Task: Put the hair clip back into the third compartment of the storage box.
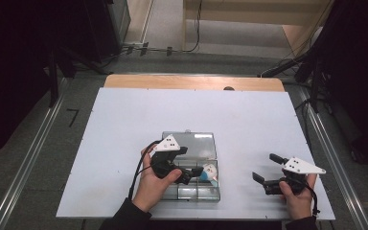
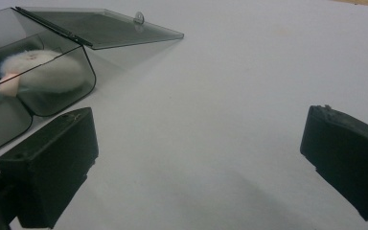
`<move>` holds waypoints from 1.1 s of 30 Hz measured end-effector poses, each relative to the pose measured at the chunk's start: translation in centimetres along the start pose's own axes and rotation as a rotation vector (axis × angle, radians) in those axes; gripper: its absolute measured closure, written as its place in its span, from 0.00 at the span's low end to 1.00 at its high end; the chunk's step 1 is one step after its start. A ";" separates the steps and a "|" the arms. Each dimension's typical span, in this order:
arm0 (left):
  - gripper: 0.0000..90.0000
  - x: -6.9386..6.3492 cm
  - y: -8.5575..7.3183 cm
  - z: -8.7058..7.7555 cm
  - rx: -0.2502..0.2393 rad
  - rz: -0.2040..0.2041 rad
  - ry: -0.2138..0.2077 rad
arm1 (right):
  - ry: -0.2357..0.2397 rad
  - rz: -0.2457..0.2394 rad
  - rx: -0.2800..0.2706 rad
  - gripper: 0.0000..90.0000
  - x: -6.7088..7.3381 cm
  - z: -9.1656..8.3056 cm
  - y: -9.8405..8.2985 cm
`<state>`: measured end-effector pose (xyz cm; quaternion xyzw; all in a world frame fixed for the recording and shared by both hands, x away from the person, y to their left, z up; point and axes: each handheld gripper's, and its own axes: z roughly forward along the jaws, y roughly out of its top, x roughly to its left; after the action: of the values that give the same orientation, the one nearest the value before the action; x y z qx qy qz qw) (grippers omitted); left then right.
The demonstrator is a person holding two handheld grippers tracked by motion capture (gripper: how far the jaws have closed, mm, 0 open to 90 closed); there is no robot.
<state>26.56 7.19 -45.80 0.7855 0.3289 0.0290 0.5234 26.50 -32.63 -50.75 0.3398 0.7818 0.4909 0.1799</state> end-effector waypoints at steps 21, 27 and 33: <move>0.00 1.6 0.5 -2.3 -0.061 -0.020 0.024 | -0.003 0.001 -0.003 0.00 0.0 0.0 0.0; 0.00 2.1 0.6 -2.9 -0.073 -0.029 0.030 | -0.005 0.003 -0.005 0.00 0.0 0.0 0.0; 0.00 2.8 0.6 -3.5 -0.082 -0.043 0.043 | -0.005 0.003 -0.005 0.00 0.0 0.0 0.0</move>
<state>27.69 11.35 -44.57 0.7555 0.3554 0.0482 0.5483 26.48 -32.68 -50.75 0.3417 0.7796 0.4923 0.1820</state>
